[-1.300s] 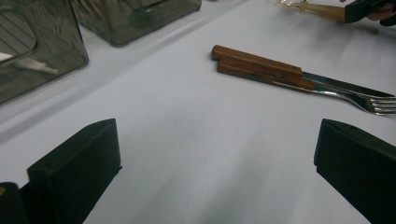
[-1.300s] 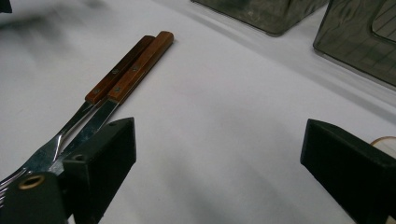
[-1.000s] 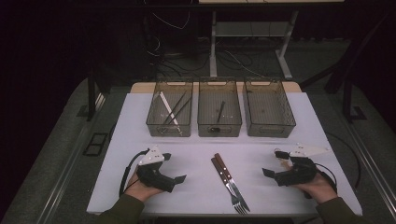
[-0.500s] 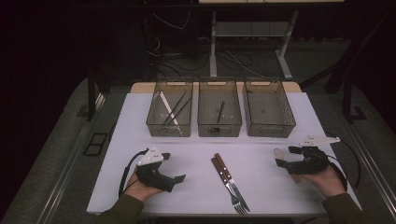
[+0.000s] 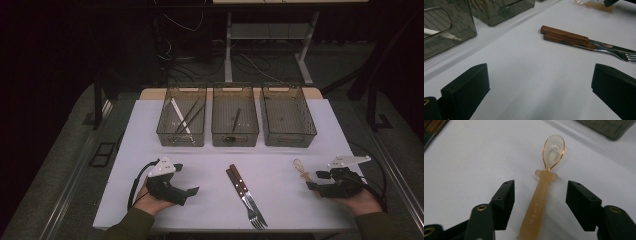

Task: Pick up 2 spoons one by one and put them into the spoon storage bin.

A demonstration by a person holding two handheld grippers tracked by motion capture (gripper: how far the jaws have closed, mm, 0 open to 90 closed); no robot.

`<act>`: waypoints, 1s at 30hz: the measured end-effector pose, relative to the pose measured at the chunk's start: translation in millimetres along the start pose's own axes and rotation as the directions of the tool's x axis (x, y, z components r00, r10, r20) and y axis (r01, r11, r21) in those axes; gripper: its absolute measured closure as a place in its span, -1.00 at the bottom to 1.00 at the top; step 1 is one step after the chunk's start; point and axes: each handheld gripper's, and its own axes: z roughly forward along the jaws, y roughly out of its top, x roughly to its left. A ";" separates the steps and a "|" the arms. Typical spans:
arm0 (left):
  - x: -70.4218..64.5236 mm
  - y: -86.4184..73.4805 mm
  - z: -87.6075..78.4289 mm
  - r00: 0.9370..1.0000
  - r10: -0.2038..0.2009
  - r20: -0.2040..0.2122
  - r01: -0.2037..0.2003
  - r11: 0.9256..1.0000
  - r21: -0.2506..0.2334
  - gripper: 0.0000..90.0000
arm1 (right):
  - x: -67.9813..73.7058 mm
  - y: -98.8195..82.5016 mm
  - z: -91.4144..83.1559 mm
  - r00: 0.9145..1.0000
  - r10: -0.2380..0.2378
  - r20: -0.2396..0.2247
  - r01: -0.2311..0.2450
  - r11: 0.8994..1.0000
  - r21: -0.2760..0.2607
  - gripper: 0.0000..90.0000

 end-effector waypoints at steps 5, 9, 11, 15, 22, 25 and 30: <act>0.1 -0.2 0.2 1.000 0.000 0.000 0.000 1.000 0.003 -0.99 | 3.1 -5.0 -0.4 1.000 -0.011 -0.004 0.011 0.999 0.035 0.08; 0.0 -0.2 0.3 1.000 0.001 0.000 -0.001 1.000 0.004 -0.99 | 4.8 -6.3 3.0 1.000 -0.016 -0.006 0.016 0.997 0.071 0.18; -0.1 -0.2 0.3 1.000 0.003 0.000 -0.003 1.000 0.005 -0.99 | 5.6 -6.2 4.9 1.000 -0.027 0.001 0.027 0.996 0.089 0.25; -0.5 -0.1 0.6 1.000 0.005 0.001 -0.005 1.000 0.004 -0.98 | 7.3 -6.1 5.8 0.998 -0.053 0.023 0.050 0.994 0.098 0.33; -0.6 -0.3 1.5 1.000 0.005 0.004 -0.005 1.000 0.008 -0.97 | 6.0 -5.5 6.0 0.998 -0.058 0.022 0.056 0.994 0.099 0.49; -0.8 -0.3 1.7 1.000 0.005 0.005 -0.005 1.000 0.007 -0.97 | 5.3 -5.6 6.1 0.998 -0.059 0.021 0.056 0.994 0.097 0.54; -0.9 -0.2 1.9 1.000 0.003 0.004 -0.003 1.000 0.005 -0.97 | 3.6 -5.8 5.9 0.999 -0.047 0.011 0.046 0.995 0.094 0.64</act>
